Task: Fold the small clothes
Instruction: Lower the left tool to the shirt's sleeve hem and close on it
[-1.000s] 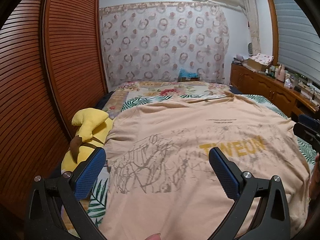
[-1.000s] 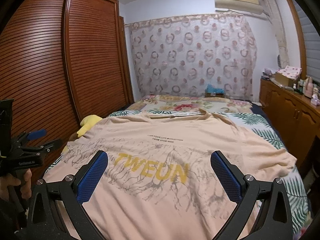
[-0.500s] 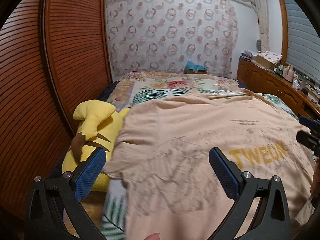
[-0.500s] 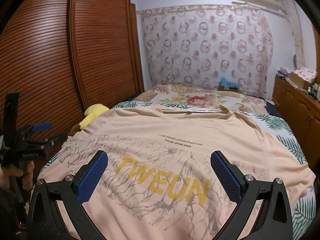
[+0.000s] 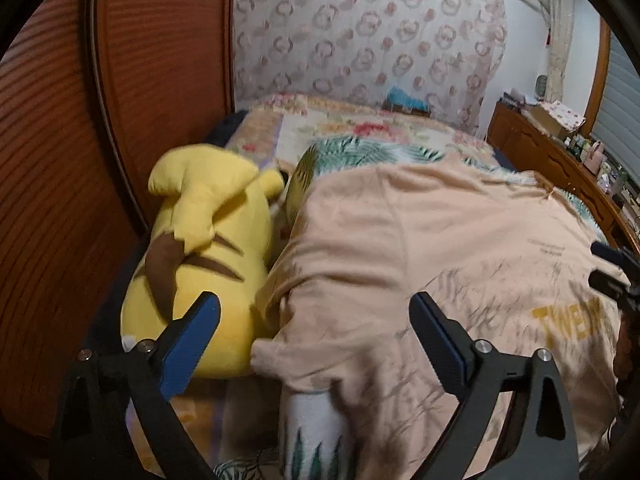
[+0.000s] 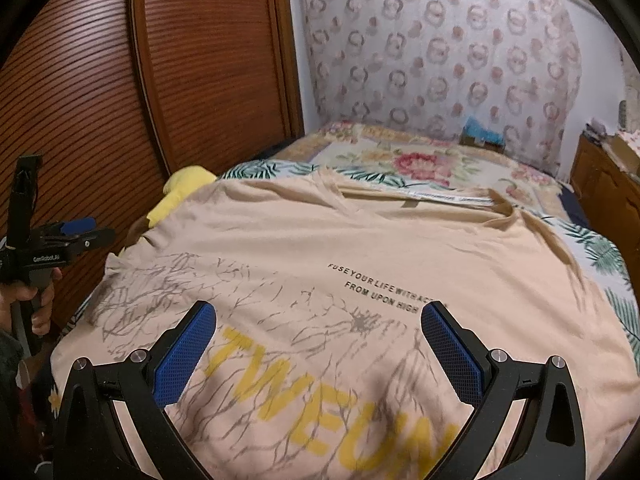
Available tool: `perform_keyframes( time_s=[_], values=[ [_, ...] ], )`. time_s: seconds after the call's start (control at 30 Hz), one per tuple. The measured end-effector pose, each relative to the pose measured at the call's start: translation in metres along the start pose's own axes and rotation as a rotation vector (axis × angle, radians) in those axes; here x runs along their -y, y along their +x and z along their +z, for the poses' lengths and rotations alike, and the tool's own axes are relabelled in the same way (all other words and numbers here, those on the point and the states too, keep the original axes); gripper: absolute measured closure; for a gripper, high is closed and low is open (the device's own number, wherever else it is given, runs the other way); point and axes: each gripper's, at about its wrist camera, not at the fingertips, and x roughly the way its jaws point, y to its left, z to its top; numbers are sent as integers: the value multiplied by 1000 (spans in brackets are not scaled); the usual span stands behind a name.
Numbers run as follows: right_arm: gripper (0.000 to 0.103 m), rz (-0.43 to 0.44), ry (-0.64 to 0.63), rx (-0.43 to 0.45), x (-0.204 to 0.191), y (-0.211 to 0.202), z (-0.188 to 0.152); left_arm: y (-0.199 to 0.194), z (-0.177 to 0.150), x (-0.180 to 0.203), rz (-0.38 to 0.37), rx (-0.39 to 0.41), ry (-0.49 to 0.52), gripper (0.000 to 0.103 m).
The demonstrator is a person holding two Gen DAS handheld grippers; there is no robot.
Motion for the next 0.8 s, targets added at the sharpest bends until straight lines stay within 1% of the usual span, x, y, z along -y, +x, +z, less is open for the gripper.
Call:
perform_keyframes(
  time_s=[0.07, 0.17, 0.2, 0.23, 0.27, 0.3, 0.33, 0.4, 0.47, 0.5, 0.53, 0.57, 0.6, 0.63, 0.7, 0.73, 0.8],
  values=[
    [0, 13, -6, -20, 1, 11, 8, 2, -8, -7, -6, -34, -19, 7],
    [0, 34, -13, -51, 4, 23, 13, 3, -15, -17, -12, -66, -66, 8],
    [0, 39, -15, -58, 6, 27, 15, 2, -18, -21, -15, -73, -85, 10],
    [0, 44, -18, -65, 7, 30, 16, 1, -20, -25, -26, -79, -106, 17],
    [0, 52, -22, -73, 6, 33, 18, 2, -22, -29, -36, -92, -133, 26],
    [0, 54, -26, -76, 8, 35, 19, 3, -23, -33, -46, -102, -160, 28],
    [0, 57, -32, -82, 8, 37, 20, 5, -24, -37, -58, -107, -179, 34],
    [0, 58, -41, -83, 6, 39, 21, 8, -26, -41, -72, -122, -218, 43],
    [0, 57, -44, -81, 7, 38, 22, 12, -25, -42, -84, -133, -234, 45],
    [0, 57, -42, -78, 8, 38, 20, 13, -25, -42, -96, -138, -244, 49],
    [0, 59, -39, -78, 9, 38, 20, 15, -25, -42, -107, -141, -253, 58],
    [0, 59, -38, -75, 11, 40, 20, 17, -24, -42, -114, -146, -260, 62],
    [0, 58, -35, -74, 12, 40, 19, 17, -24, -40, -122, -149, -266, 69],
    [0, 58, -32, -74, 13, 40, 19, 17, -23, -38, -124, -141, -263, 80],
    [0, 58, -29, -69, 13, 39, 18, 13, -21, -34, -102, -119, -230, 91],
    [0, 58, -30, -65, 13, 39, 17, 8, -19, -29, -84, -101, -205, 94],
    [1, 58, -29, -56, 12, 36, 16, -2, -13, -18, -62, -66, -153, 95]
  ],
)
